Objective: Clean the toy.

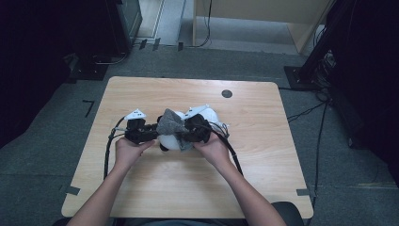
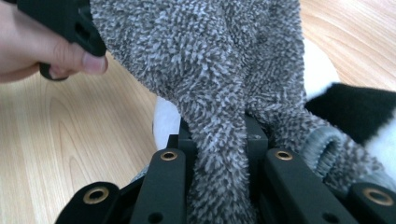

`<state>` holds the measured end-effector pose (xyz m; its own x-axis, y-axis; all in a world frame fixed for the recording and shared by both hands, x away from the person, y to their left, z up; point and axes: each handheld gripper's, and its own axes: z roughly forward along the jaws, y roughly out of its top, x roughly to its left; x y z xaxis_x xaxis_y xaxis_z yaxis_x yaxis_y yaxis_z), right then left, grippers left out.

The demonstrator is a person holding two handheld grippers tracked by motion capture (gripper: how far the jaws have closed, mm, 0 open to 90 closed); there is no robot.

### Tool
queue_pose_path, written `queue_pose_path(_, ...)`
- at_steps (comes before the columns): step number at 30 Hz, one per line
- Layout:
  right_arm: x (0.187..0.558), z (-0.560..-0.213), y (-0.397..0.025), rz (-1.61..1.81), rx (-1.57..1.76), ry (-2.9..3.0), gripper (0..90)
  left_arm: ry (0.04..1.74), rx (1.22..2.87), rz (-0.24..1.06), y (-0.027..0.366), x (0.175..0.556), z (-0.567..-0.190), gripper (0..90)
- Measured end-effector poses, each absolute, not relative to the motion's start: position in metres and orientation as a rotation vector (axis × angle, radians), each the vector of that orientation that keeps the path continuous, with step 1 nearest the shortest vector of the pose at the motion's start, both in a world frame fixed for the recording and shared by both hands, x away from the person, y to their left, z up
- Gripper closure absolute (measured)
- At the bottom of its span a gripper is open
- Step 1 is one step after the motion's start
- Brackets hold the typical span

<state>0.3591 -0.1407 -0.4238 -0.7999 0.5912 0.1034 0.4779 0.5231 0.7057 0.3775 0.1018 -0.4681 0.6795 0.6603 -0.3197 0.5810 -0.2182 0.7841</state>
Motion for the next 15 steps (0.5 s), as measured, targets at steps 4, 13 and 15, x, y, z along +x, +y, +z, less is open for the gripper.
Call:
queue_pose_path(4,0.355,-0.422,-0.147,1.084,0.902,2.61,77.3,0.962,1.91,0.093,0.103,0.38,-0.468,62.3)
queue_pose_path(13,0.352,-0.415,-0.175,1.053,0.961,2.568,77.4,0.955,1.914,0.075,0.103,0.385,-0.468,62.4)
queue_pose_path(15,0.352,-0.412,-0.185,1.062,0.992,2.556,77.3,0.957,1.913,0.069,0.104,0.386,-0.468,62.4)
